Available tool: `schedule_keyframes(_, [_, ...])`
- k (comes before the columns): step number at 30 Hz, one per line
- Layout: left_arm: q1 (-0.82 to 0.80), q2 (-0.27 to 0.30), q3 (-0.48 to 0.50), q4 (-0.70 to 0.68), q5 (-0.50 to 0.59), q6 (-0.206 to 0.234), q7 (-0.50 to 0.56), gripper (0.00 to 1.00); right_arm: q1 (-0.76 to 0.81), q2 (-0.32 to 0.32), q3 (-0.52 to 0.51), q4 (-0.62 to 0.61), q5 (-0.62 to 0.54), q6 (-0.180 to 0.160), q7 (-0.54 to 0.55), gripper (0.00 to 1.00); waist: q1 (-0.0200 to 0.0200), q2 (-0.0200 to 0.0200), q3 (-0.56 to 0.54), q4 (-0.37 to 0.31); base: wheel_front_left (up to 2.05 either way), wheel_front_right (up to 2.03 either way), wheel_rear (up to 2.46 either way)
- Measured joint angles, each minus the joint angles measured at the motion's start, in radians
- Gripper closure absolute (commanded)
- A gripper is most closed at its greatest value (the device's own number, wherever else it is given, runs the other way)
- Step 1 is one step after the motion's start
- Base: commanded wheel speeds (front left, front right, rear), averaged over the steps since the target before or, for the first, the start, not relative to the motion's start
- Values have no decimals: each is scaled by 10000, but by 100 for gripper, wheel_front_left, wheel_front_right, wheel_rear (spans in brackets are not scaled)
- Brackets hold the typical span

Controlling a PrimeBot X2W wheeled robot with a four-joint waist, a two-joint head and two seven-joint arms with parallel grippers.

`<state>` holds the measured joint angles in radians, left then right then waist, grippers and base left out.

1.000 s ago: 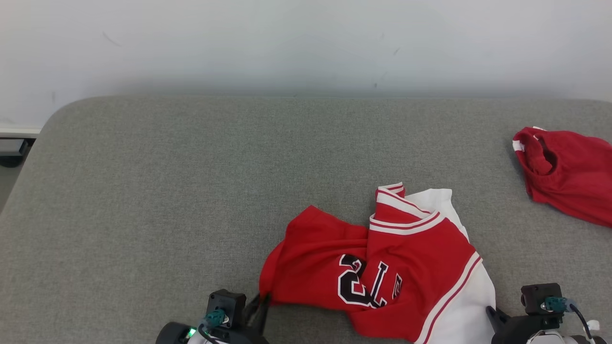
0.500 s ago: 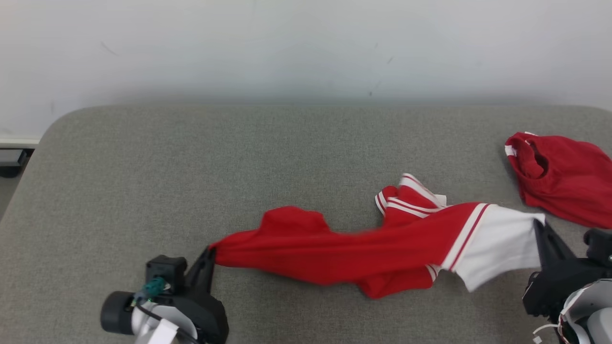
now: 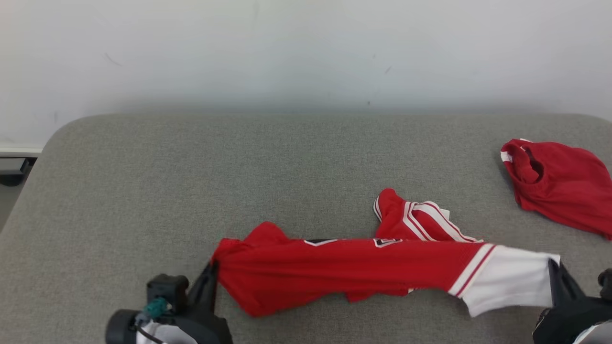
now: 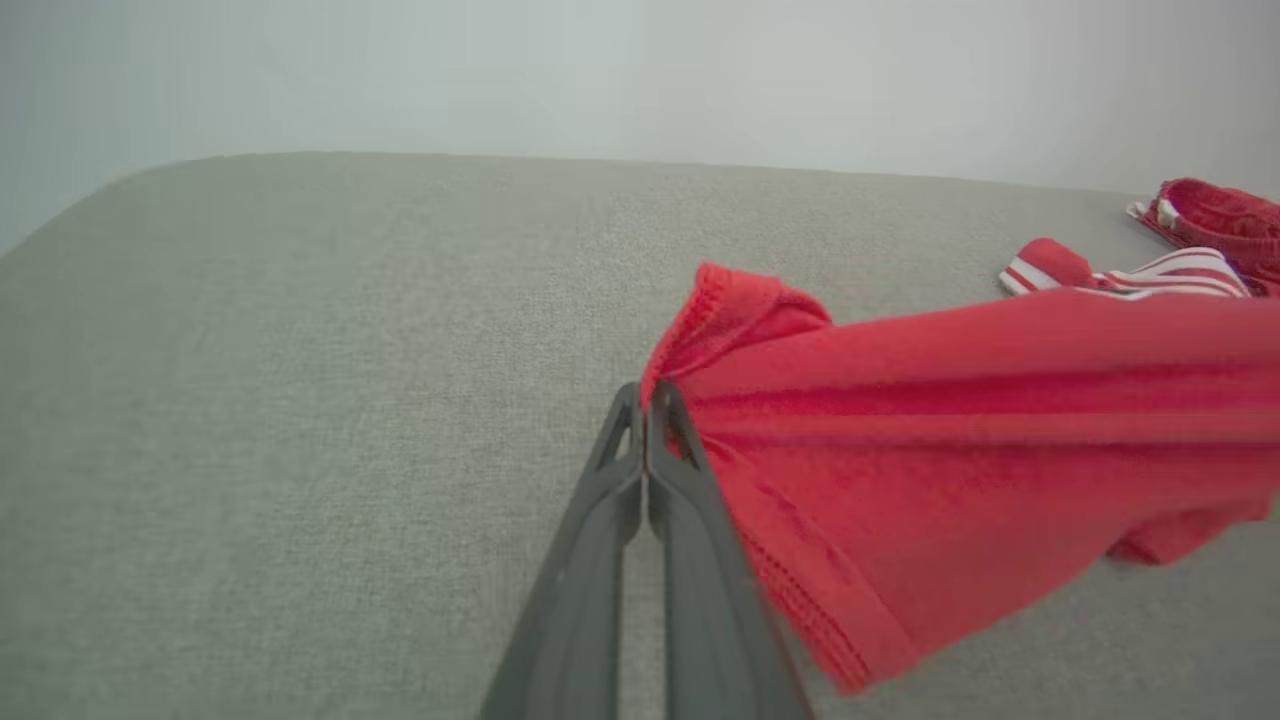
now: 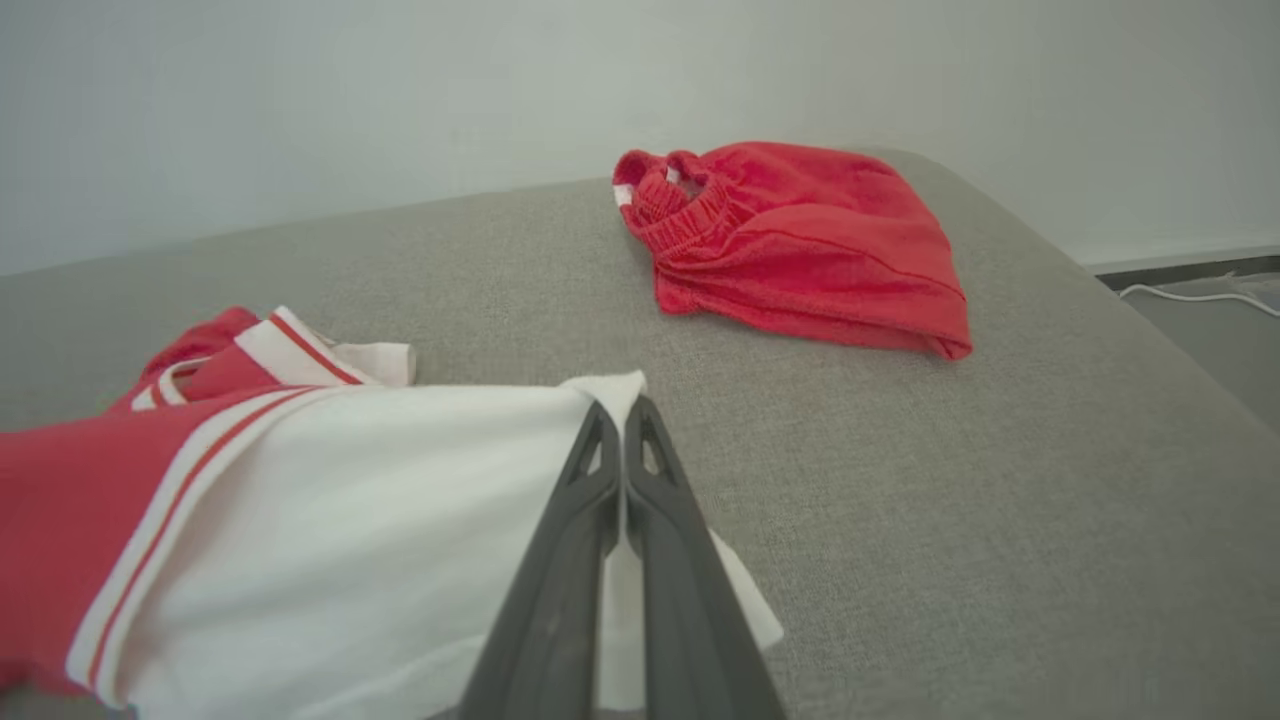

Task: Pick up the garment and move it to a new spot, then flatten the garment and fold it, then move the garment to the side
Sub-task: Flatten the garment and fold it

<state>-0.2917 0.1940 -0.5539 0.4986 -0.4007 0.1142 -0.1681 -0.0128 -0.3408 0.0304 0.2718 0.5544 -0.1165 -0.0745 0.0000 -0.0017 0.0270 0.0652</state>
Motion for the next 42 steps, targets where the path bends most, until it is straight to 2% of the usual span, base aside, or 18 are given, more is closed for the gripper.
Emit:
schedule_keyframes(3, [181,-284,-199,222,-50,0,180,100,146,21,138,293,0,-25,224,100,0,0,41,-23,0,0,0])
schedule_keyframes(10, [331,-372,-221,441,-138,-12,328,100,151,100,207,523,334,6,520,100,0,0,185,-139,0,0,0])
schedule_keyframes(15, [74,-311,-174,339,-138,-98,359,100,-133,121,155,460,629,305,640,100,0,0,240,-106,0,0,0])
schedule_keyframes(22, [-1101,8,-35,38,-29,-215,380,100,-1771,180,27,109,961,652,640,100,1,-1,254,-56,0,0,0])
schedule_keyframes(27, [-2091,-73,-127,334,35,-548,594,100,-2654,221,-318,516,1283,640,564,100,1,-1,311,-42,0,0,0])
schedule_keyframes(30, [-2415,-343,-357,1097,-6,-957,842,100,-3057,347,-228,1135,1285,625,570,100,1,0,425,-72,0,0,0])
schedule_keyframes(32, [-2480,-470,-439,1455,-31,-1068,899,100,-3087,470,-182,1352,1285,625,566,100,1,0,485,-103,0,0,0])
schedule_keyframes(42, [-2971,-698,-468,2341,-27,-1325,784,100,-3234,510,-36,2153,1200,642,332,100,1,0,588,-147,0,0,0])
